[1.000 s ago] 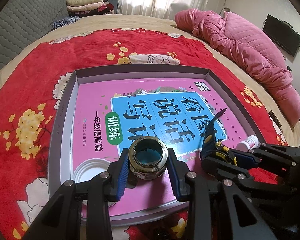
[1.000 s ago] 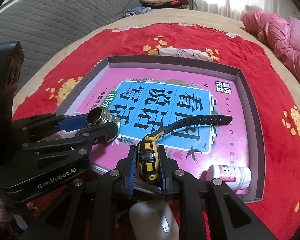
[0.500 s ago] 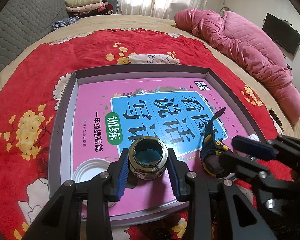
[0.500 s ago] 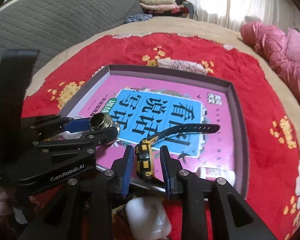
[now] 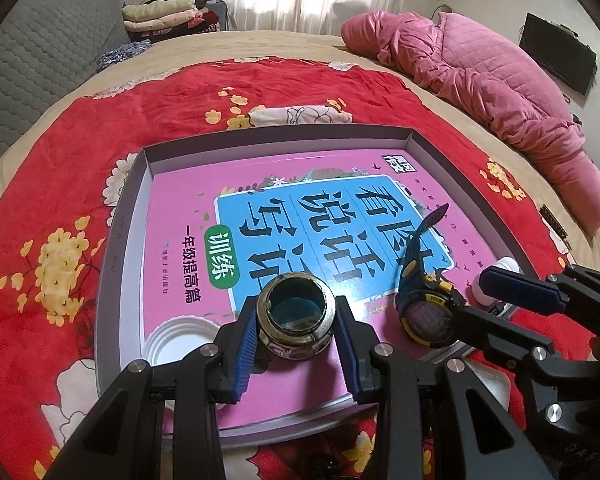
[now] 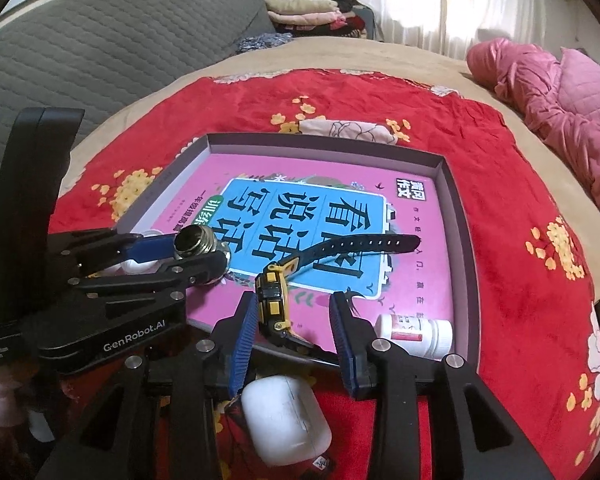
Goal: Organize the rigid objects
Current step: 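Open the right tool to release the watch onto the workbook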
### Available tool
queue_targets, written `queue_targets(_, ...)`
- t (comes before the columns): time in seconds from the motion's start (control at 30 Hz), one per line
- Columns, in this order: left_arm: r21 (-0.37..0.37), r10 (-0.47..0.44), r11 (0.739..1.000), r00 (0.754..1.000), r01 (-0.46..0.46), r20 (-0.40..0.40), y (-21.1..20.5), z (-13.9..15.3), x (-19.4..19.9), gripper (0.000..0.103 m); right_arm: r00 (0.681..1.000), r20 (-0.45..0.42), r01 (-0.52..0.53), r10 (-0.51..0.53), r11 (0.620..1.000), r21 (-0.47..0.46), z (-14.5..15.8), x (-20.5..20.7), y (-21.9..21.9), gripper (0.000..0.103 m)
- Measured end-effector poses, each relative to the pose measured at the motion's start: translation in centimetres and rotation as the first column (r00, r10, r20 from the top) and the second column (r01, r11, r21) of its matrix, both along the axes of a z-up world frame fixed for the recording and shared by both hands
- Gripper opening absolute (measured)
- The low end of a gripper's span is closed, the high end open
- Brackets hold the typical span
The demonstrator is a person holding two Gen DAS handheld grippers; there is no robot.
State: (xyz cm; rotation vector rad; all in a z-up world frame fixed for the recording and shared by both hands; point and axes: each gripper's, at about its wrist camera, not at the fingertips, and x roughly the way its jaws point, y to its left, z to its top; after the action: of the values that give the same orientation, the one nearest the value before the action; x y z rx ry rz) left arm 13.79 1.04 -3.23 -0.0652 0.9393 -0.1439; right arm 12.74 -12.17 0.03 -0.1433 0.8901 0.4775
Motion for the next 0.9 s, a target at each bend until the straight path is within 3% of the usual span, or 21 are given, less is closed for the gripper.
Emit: queue_targets(0.9, 0.021, -0.004, 1.000, 1.000, 0.004, -0.015, -0.4, 0.2, -0.3, 0.037, 0.999, 0.009, 0.052, -0.052, 0.998, 0.022, 1.0, -0.5, -1.5, 0.041)
